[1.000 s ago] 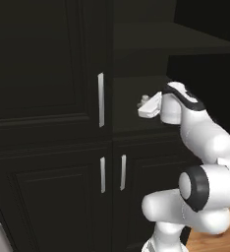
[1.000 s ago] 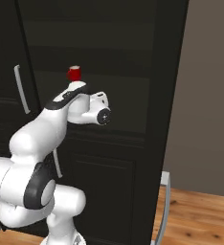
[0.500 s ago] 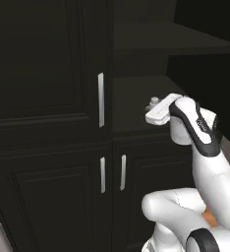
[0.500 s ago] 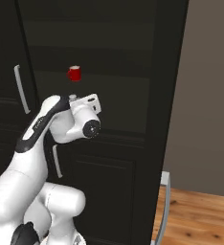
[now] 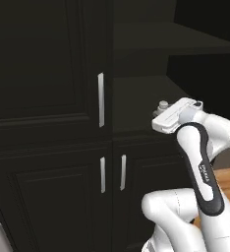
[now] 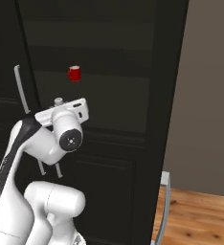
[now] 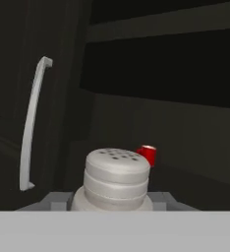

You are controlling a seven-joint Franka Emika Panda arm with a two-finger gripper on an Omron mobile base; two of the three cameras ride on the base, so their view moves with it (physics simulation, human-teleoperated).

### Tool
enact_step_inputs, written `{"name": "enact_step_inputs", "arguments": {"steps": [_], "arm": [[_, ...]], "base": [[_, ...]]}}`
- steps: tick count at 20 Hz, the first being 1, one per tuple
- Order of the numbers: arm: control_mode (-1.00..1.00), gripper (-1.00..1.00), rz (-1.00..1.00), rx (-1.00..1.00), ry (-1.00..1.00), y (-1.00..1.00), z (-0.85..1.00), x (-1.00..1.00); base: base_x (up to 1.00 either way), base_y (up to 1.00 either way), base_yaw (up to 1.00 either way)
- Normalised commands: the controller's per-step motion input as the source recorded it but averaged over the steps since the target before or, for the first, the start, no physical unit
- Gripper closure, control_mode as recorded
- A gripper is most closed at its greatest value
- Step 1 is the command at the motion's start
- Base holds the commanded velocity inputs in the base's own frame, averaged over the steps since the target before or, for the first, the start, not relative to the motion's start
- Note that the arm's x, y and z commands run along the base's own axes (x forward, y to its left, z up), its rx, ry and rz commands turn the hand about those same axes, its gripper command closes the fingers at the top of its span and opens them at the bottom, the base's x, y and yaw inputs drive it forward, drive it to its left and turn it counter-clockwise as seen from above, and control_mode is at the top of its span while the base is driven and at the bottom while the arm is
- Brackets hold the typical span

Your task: The dining table condiment station is running low on shaker. Refill the condiment station by opening the cabinet and taking the shaker from the cabinet and placing it on the dining table.

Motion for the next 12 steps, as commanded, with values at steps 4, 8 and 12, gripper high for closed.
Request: {"name": "enact_step_inputs", "arguments": {"steps": [4,8,12], "arm": [[-1.00,1.00,-0.01,0.01,0.05,0.00,0.48,-0.80],[-1.00,1.00,-0.03,0.01,0.03,0.00,0.49,-0.77],[-1.00,1.00,-0.04,0.00,0.06,0.00,0.27,-0.60]], "base": [[0.00,0.00,0.00],[0.00,0.00,0.00],[0.00,0.00,0.00]]}}
